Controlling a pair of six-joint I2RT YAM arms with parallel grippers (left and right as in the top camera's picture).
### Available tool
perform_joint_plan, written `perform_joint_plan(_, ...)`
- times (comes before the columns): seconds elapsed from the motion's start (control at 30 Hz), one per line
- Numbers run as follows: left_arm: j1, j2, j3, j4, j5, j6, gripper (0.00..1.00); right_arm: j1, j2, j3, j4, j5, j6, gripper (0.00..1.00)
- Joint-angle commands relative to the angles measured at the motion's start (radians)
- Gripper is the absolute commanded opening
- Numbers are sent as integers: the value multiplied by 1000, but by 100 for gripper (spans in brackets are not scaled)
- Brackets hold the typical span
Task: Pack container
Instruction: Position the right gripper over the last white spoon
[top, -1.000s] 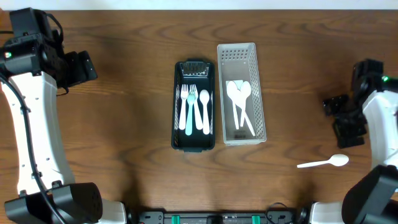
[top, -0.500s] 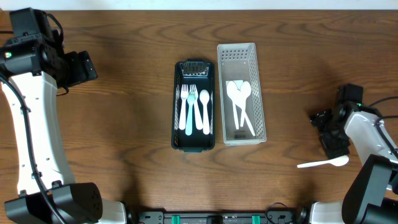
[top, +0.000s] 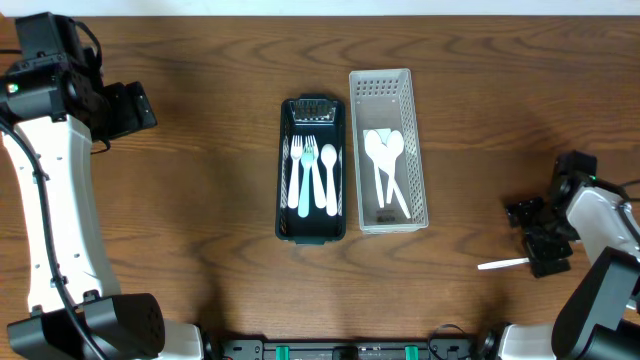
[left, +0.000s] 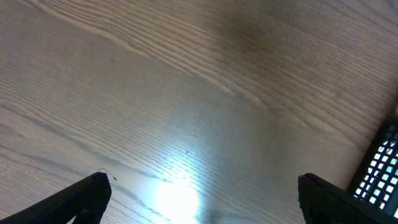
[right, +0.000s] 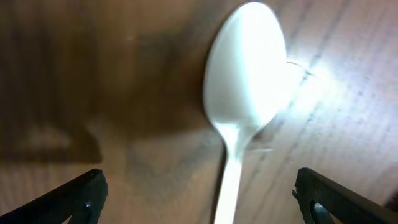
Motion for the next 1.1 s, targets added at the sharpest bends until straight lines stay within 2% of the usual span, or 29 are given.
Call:
perform_joint_plan(0.0,2,11,-6,-3,-5,18,98,-27,2,-14,5,23,10,99)
perform_joint_plan(0.37,2,11,-6,-4,-5,18,98,-31,4,-142,220,32,-26,99)
perform_joint_plan(0.47,2,11,-6,-4,-5,17,98,-31,4,-158,249,18,-43,97)
perform_joint_plan(0.53,2,11,-6,-4,-5,18,98,-31,4,-165,249,14,-42,91)
perform_joint_plan(0.67,2,11,-6,-4,-5,18,98,-31,4,-180,249,10,-42,70)
perform_joint_plan(0.87,2,11,-6,-4,-5,17,98,-31,4,-190,224,6,-42,57)
perform_joint_plan(0.93,2,11,-6,-4,-5,17,98,-31,4,-190,220,-2,-42,47)
perform_joint_plan(1.0,2,11,-6,-4,-5,18,98,-31,4,-190,219,-10,-42,41)
perform_joint_plan(1.07,2,11,-6,-4,-5,18,98,-31,4,-190,219,-16,-42,27)
